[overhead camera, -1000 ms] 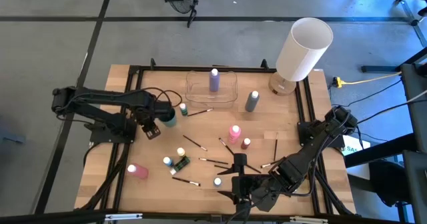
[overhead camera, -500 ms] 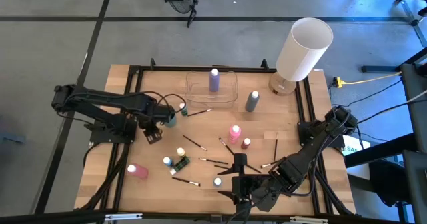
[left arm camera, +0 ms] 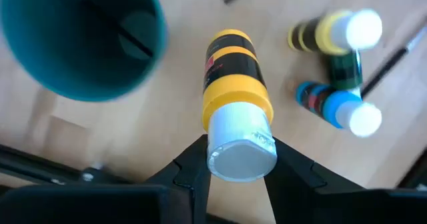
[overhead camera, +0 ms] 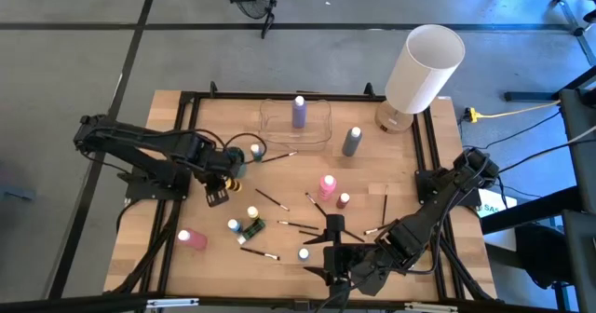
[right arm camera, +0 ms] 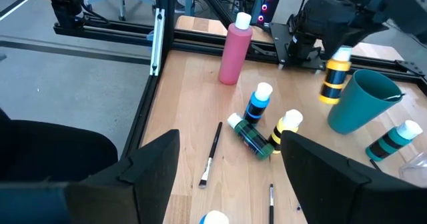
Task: Pick & Place Paint Supplies
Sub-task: Put the yellow paint bottle into the transparent bin
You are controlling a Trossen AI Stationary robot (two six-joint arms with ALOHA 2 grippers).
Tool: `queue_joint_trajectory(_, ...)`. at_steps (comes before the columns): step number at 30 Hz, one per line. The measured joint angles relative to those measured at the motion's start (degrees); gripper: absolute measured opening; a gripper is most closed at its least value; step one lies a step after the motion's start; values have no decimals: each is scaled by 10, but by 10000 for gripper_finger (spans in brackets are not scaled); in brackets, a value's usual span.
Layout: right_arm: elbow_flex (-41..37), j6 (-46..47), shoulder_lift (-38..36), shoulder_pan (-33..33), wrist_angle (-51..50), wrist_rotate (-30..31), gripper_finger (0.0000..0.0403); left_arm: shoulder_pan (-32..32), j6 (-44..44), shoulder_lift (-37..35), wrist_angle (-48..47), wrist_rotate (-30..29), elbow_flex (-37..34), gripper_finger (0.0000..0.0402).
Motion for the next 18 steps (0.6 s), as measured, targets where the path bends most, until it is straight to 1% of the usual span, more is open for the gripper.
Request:
queue_joint_trajectory(6,0,10,0,0,1,0,264,17,31,0,7,-30,23,110)
queue_joint_trajectory(10,0,10,0,0,4,0,264,35,48,17,7,-48,42,110)
queue_joint_trajectory(14,0,16,0,0,5,0,264,55,96,56,8,-48,71,110)
queue_joint_trajectory(18,0,29,0,0,4,-1,264,73,142,107,8,-61,121,110)
